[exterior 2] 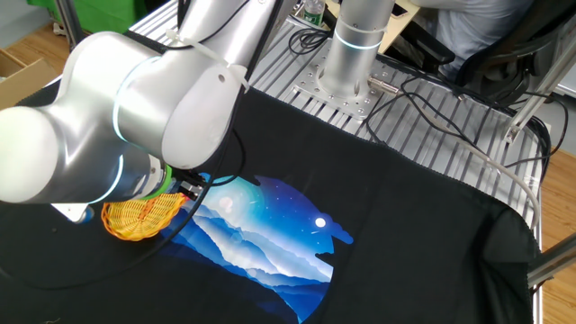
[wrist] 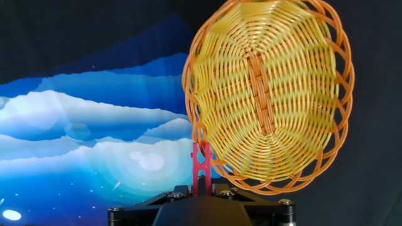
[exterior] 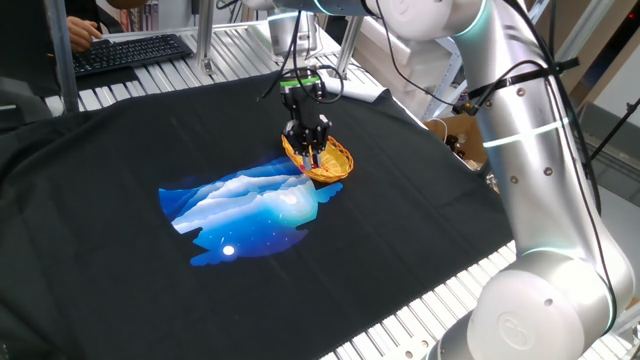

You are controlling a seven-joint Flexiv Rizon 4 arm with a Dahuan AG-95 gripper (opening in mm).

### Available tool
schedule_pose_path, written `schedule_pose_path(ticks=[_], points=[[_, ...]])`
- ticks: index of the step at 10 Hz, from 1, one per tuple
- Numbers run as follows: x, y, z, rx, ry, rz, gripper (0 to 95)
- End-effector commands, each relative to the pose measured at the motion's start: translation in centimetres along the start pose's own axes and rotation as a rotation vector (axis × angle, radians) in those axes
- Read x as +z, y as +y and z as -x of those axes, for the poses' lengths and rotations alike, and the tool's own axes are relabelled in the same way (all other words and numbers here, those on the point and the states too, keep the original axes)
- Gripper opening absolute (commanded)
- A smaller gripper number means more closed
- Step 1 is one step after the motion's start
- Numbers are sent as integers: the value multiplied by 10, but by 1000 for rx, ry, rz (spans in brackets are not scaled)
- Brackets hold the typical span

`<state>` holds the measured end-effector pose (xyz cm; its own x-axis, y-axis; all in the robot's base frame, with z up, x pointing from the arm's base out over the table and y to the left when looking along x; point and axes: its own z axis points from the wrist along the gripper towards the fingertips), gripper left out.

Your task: Use a clamp

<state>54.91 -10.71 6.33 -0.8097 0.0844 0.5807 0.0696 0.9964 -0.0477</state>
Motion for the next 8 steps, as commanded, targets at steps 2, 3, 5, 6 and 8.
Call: schedule_pose_path(ticks=[2,3,5,6,8], points=[[2,0,1,3,-5,7,0],[2,0,1,5,-6,19,0],[2,0,1,6,-2,26,0],[2,0,1,7,-2,26,0],[2,0,1,7,-1,29,0]])
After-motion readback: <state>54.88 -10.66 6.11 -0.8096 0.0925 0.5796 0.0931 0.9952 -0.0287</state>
